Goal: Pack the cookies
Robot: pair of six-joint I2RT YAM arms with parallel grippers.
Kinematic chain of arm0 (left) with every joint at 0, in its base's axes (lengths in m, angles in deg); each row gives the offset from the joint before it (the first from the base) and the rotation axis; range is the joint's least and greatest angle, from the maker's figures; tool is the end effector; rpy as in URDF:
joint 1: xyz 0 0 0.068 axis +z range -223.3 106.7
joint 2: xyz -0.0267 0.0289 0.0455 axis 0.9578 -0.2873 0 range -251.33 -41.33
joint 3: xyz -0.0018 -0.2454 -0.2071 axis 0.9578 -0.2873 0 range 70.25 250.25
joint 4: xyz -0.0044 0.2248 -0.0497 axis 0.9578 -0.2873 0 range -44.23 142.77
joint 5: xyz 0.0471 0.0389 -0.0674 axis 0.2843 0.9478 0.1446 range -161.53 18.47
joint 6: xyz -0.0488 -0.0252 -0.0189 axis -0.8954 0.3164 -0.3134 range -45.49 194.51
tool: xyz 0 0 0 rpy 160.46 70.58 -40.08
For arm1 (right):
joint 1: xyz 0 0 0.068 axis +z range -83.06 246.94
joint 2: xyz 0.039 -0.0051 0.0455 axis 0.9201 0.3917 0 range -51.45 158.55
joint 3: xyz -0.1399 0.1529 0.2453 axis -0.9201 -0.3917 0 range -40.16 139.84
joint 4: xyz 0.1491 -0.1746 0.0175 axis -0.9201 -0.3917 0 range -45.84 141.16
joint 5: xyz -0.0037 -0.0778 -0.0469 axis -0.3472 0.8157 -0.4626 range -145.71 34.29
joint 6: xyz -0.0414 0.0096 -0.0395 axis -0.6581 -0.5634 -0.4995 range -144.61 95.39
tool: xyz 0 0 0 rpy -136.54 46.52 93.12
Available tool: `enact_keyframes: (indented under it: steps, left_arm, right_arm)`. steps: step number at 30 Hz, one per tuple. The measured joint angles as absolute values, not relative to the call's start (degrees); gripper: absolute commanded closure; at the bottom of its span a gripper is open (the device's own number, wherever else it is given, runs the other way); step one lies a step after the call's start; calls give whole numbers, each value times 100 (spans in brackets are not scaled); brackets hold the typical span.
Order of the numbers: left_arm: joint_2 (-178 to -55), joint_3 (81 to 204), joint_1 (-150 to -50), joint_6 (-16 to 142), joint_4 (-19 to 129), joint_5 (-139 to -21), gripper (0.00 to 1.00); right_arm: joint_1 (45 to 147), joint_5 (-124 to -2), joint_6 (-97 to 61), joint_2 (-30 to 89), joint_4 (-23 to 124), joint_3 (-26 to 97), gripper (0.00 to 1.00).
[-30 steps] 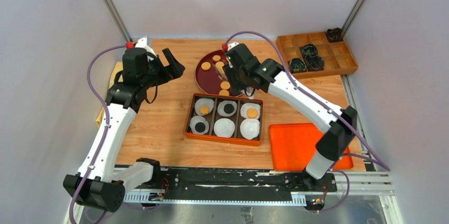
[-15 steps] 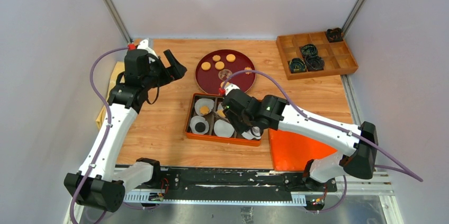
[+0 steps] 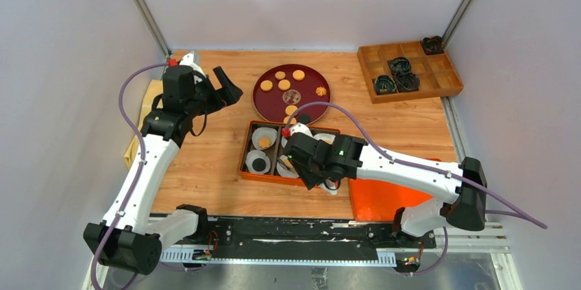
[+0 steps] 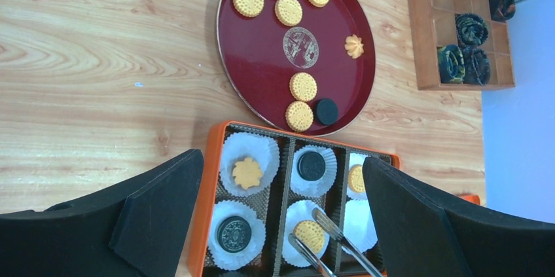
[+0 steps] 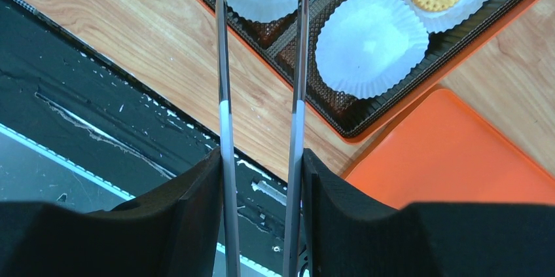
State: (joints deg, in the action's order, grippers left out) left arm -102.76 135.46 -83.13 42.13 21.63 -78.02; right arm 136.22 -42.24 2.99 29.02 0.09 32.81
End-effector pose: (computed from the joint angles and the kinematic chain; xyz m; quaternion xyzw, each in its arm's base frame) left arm 0.1761 -0.0353 0.4098 -0.1380 0.8422 -0.2320 0.4668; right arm 0.0958 0.2259 0.3571 -0.3104 0.9047 0.1264 0.2630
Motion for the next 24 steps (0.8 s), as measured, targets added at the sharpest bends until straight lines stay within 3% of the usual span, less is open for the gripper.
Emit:
enact_keyframes:
  steps: [9,19,21,24]
  left_arm:
    - [-10276,13537,-8313,4198,2194,-7970,0]
    - [-10217,13537,-8313,4224,2277,-8132,0]
    - [-10212,13537,-8313,4240,2290,-8164,0]
    - [-10212,13535,-8313,4248,2333,-8210,0]
  right_arm:
    - [13720,-4095,543,2913,-166,3279,57]
    - [13720,-4005,570,3099,-229,3279,50]
    - [13720,-4005,567,3121,-229,3279,38]
    - [13731,-4025,546,3121,-208,3281,37]
